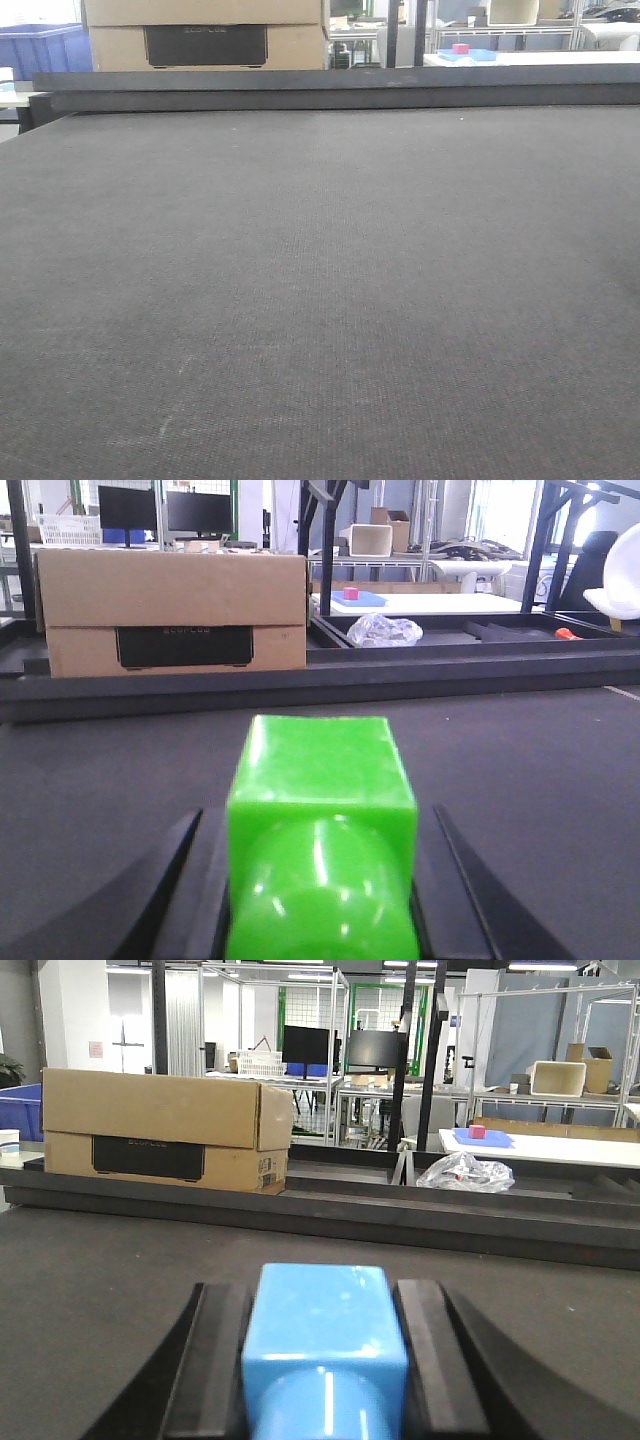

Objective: Grab block from conveyor and place in blue bin
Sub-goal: 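Lift both held blocks up off the conveyor belt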

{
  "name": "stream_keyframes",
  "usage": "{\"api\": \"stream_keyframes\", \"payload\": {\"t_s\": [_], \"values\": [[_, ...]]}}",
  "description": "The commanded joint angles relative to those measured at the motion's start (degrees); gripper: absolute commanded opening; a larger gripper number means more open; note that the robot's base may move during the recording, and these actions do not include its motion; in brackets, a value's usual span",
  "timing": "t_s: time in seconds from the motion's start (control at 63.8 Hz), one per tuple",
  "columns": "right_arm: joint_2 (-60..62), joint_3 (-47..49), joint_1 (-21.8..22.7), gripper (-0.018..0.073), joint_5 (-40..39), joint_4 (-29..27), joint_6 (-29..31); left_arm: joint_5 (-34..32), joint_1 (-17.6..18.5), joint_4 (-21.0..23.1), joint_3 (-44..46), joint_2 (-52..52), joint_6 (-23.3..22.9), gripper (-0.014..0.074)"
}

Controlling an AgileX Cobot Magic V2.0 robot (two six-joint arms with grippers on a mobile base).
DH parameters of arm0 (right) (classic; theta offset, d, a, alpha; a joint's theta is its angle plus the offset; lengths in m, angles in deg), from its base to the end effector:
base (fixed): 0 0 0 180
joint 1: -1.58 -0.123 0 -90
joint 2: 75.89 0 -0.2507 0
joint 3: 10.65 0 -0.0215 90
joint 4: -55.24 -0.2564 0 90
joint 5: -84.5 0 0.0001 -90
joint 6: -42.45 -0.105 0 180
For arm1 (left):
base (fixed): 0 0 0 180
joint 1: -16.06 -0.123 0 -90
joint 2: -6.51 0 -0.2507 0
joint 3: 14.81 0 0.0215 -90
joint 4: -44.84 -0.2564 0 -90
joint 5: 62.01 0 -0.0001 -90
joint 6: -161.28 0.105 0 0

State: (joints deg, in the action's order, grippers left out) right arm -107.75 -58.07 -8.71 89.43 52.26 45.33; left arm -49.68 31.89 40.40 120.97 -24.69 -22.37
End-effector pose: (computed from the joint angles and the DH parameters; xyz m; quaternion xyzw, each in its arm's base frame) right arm 0.1371 0.0254 0.3347 -0.0613 0.6676 0.0686 0.7388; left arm 0.1286 -0.0347 0.3423 0.0936 0.6865 -0.0893 0.7155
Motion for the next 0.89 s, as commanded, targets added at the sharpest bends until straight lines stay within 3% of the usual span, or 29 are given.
{"api": "stream_keyframes", "payload": {"t_s": [0.0,0.141,0.878], "values": [[0.2,1.7,-0.1,-0.0162,0.0,0.1,0.3,0.9,-0.2,-1.1,2.3,0.3,0.1,-0.0111],[0.2,2.6,-0.1,-0.0162,0.4,0.1,0.3,3.5,-0.2,-1.1,2.4,0.3,0.1,-0.0111],[0.2,2.6,-0.1,-0.0162,1.5,-0.7,0.3,1.9,-0.2,-1.1,2.4,0.3,0.1,-0.0111]]}}
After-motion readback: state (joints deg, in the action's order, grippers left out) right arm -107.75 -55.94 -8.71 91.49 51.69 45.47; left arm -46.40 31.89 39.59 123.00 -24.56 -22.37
